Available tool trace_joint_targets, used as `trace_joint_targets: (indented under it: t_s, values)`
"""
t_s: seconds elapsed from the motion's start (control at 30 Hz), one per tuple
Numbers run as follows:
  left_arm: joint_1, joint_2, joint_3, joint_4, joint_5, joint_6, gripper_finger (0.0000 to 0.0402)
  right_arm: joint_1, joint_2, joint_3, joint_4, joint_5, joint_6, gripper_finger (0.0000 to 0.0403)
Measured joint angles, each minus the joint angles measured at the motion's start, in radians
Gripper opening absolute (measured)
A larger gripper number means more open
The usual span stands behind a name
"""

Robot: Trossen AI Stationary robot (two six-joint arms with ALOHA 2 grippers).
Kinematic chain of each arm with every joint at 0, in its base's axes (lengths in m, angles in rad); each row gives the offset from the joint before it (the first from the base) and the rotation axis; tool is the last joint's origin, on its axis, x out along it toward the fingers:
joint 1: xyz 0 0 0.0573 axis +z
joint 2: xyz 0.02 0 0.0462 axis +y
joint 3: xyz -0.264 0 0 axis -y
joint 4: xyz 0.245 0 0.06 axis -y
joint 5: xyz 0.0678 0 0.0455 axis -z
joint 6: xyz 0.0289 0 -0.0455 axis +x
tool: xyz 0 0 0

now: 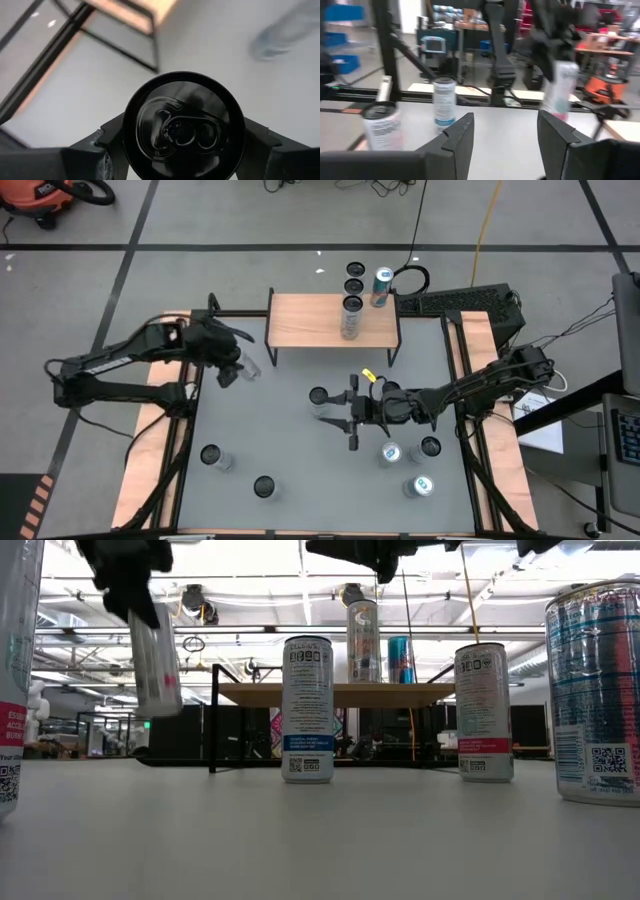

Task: Place canned beverage on shelf
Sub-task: Put the top left white pink soda can on the shelf

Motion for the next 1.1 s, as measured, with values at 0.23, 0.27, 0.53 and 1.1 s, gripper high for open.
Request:
trace_joint_targets:
  t_s: [0.23,0.27,0.53,1.1]
  values:
    - [-0.054,-0.063,0.059,0.049,0.048,-0.032,0.0250,0.012,0.054,0.000,0.065,0.189,-0.121,0.0166]
    - [-0.061,-0.069,0.059,0.054,0.052,-0.037,0.0250,0.012,0.072,0.000,0.095,0.206,-0.135,0.0172]
    - [-0.104,-0.084,0.060,0.134,0.187,-0.051,0.0251,0.003,0.190,0.007,0.299,0.208,-0.169,0.0243]
    - [-0.177,-0.081,0.060,0.325,0.124,-0.157,0.0251,-0.009,0.460,0.445,0.107,0.498,-0.400,0.0302]
